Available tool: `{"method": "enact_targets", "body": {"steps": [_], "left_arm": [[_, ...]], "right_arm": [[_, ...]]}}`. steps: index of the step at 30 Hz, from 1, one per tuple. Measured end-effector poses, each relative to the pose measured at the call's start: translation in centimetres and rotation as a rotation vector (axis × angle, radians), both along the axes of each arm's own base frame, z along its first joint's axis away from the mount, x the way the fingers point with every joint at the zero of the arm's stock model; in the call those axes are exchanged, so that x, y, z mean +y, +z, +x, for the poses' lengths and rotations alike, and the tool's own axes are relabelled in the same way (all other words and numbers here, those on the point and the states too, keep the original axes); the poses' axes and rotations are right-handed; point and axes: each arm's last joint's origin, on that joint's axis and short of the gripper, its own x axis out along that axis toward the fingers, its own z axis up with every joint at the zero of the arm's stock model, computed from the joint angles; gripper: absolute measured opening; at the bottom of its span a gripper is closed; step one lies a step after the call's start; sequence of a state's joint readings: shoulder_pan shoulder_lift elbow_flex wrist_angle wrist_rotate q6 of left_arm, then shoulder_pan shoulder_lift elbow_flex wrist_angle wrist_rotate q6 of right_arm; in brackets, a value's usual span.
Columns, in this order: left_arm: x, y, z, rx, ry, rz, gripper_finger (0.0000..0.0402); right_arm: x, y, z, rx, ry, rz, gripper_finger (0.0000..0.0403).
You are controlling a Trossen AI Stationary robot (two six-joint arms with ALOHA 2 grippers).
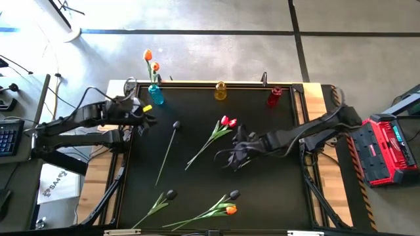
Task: Sort flowers into vase by color
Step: Put the orange flower into the blue vase
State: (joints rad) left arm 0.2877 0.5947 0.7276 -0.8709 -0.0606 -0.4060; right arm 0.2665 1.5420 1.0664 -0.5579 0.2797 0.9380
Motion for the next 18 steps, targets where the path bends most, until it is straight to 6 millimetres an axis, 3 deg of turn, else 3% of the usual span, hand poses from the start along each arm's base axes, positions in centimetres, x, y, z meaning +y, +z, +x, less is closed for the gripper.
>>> {"method": "enact_targets", "body": {"steps": [5, 9, 18], "left_arm": [[-0.7, -1.4, 1.0, 0.061, -0.04, -0.058, 0.0126], [-1.4, -2.1, 1.8, 0.096, -0.067, -0.104, 0.0126], [-3.2, -2.6, 2.7, 0.12, -0.059, -0.149, 0.0126]], "right_arm": [[0.7, -2.5, 0.9, 0.073, -0.051, 0.061, 0.0096], [1.0, -3.3, 0.7, 0.11, -0.061, 0.066, 0.0096], [0.8, -7.0, -3.6, 0.14, -0.078, 0.164, 0.0096]]}}
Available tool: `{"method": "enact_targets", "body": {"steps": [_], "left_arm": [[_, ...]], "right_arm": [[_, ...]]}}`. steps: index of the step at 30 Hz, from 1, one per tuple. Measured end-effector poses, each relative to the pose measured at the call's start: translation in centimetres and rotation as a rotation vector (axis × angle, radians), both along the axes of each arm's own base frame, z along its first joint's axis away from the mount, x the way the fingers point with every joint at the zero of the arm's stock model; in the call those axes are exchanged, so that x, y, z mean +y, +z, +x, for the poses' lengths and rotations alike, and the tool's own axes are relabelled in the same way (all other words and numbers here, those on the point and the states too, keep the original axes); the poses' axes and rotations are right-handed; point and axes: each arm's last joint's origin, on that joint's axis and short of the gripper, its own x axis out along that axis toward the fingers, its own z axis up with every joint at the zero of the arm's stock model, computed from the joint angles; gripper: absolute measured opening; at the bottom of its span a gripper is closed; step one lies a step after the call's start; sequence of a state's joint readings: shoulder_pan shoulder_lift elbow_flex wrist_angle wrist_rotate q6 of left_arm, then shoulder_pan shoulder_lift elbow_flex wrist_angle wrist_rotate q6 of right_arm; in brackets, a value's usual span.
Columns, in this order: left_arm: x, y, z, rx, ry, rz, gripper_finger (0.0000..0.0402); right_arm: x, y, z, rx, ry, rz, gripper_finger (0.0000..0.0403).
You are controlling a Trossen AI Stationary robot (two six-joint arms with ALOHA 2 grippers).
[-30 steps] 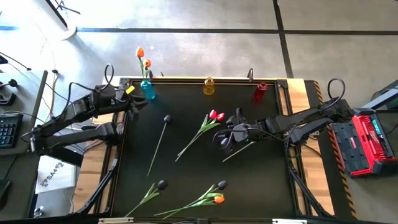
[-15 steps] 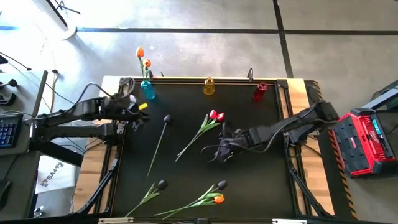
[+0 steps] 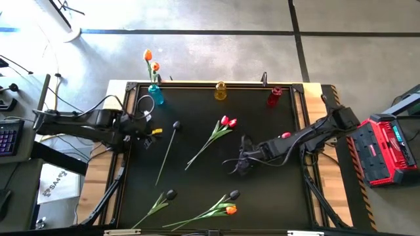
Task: Sort flowers into vase by color
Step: Put the orange flower into the blue vase
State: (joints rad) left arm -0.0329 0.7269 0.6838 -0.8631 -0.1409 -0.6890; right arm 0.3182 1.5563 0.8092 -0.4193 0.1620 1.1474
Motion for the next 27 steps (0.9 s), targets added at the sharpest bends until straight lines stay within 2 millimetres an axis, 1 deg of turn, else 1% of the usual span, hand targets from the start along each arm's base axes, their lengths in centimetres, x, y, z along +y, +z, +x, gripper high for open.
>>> {"method": "enact_targets", "body": {"steps": [2, 6, 9, 12, 17, 20, 24, 27], "left_arm": [[-0.5, -0.1, 0.3, 0.001, -0.002, -0.01, 0.0126], [-1.8, -0.4, 1.2, -0.009, -0.02, -0.01, 0.0126], [-2.9, -0.7, 2.3, -0.023, -0.053, 0.011, 0.0126], [-4.1, -1.3, 3.8, -0.027, -0.122, 0.032, 0.0126], [-6.2, -2.7, 6.1, -0.04, -0.196, 0.019, 0.0126], [-7.3, -3.6, 7.3, -0.038, -0.198, -0.017, 0.0126], [-8.9, -4.7, 9.0, -0.089, -0.207, -0.064, 0.0126], [-10.3, -5.6, 10.5, -0.157, -0.26, -0.079, 0.0126]], "right_arm": [[0.1, -0.6, -0.8, -0.084, -0.016, 0.076, 0.0096], [0.1, -1.3, -1.8, -0.287, -0.078, 0.227, 0.0096], [-0.2, -1.7, -2.3, -0.369, -0.15, 0.285, 0.0096], [-0.2, -2.0, -2.5, -0.365, -0.168, 0.288, 0.0096], [-0.2, -2.0, -2.5, -0.36, -0.157, 0.281, 0.0096], [-0.2, -2.1, -2.6, -0.354, -0.143, 0.279, 0.0096], [-0.2, -2.1, -2.6, -0.35, -0.134, 0.282, 0.0096], [-0.2, -2.1, -2.6, -0.346, -0.129, 0.294, 0.0096]]}}
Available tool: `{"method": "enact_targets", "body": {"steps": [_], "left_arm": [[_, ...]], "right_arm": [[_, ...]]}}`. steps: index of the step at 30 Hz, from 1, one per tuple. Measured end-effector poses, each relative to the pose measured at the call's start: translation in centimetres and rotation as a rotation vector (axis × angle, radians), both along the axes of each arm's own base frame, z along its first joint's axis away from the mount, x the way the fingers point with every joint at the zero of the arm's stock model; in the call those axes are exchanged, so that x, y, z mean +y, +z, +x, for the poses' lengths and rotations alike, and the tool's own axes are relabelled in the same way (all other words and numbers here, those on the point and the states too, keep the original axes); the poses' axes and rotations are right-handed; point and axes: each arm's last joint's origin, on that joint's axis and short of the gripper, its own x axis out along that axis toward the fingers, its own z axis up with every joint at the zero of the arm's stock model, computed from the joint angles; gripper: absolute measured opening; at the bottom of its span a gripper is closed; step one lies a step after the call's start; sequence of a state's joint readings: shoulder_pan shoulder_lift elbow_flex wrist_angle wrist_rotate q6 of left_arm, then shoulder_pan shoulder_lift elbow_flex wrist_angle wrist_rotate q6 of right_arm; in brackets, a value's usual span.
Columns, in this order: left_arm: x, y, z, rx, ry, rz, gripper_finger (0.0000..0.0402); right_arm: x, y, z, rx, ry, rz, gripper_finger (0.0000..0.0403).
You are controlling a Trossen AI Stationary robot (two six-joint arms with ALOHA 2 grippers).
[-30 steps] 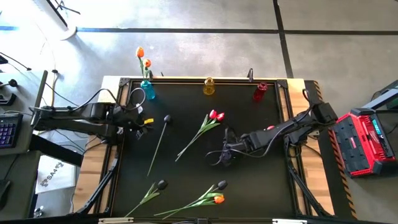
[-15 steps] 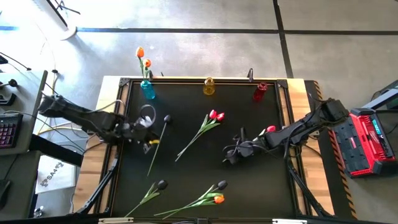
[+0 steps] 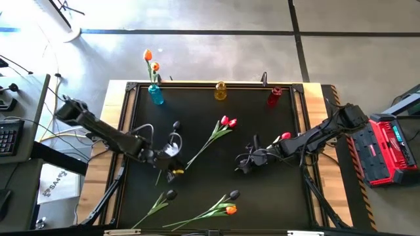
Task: Sort flowers into vase by color
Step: Put the orange flower into the blue vase
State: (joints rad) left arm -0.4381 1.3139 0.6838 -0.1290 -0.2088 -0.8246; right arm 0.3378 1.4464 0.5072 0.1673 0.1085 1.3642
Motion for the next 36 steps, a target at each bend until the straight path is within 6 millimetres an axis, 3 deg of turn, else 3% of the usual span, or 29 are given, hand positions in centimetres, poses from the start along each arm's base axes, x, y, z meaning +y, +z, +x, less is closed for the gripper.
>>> {"method": "enact_targets", "body": {"steps": [6, 15, 26, 36], "left_arm": [[-2.5, -1.5, 2.6, -0.073, -0.131, -0.082, 0.0126], [-5.7, -3.8, 5.3, -0.033, -0.318, 0.071, 0.0126], [-10.4, -4.1, 7.1, -0.025, -0.376, 0.002, 0.0126], [-13.5, -6.0, 8.1, -0.016, -0.436, 0.063, 0.0126]], "right_arm": [[0.0, 0.0, 0.0, 0.01, 0.001, 0.015, 0.0096], [-1.1, -0.4, -0.1, 0.047, 0.009, -0.106, 0.0096], [1.2, -0.8, -1.4, 0.083, 0.127, -0.174, 0.0096], [3.6, -0.8, -2.6, 0.087, 0.061, -0.103, 0.0096]]}}
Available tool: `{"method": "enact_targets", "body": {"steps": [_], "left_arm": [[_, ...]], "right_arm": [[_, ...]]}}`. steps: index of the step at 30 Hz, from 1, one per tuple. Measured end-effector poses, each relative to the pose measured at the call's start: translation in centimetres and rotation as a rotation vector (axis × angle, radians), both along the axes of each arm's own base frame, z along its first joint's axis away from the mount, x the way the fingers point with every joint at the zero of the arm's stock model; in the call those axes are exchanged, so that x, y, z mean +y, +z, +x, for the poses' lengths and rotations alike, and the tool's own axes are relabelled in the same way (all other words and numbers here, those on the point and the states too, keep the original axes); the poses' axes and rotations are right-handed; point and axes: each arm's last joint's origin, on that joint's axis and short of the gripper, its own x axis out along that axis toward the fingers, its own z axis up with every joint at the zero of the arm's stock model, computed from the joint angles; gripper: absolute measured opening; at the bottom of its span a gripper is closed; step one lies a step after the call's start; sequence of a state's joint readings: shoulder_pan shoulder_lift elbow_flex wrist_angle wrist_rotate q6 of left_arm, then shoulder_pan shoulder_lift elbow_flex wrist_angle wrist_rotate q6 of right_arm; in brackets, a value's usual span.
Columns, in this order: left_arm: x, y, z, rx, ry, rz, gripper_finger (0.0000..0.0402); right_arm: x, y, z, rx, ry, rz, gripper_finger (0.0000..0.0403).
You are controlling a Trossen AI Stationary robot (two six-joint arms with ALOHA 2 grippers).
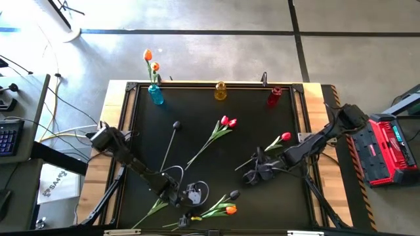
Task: Sort flowers into vase by color
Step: Put the orange flower into the blue vase
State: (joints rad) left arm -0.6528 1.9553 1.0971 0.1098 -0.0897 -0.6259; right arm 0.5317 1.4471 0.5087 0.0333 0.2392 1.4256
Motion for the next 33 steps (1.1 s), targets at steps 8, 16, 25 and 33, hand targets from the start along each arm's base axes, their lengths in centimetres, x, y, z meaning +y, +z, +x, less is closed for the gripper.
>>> {"method": "enact_targets", "body": {"steps": [8, 16, 25, 33], "left_arm": [[-1.2, -1.0, 0.9, -0.023, 0.017, 0.015, 0.0126], [-1.9, -1.5, 1.3, -0.061, -0.007, 0.09, 0.0126], [-2.0, -3.2, 1.4, -0.049, -0.019, 0.122, 0.012], [-1.9, -3.4, 1.3, -0.071, 0.061, 0.189, 0.0035]], "right_arm": [[1.8, 0.2, -0.8, -0.027, -0.061, 0.094, 0.0096], [2.9, 0.3, -1.5, -0.019, -0.063, 0.147, 0.0096], [4.4, 0.4, -2.5, -0.043, -0.056, 0.177, 0.0096], [4.8, 0.4, -2.9, -0.042, -0.045, 0.176, 0.0096]]}}
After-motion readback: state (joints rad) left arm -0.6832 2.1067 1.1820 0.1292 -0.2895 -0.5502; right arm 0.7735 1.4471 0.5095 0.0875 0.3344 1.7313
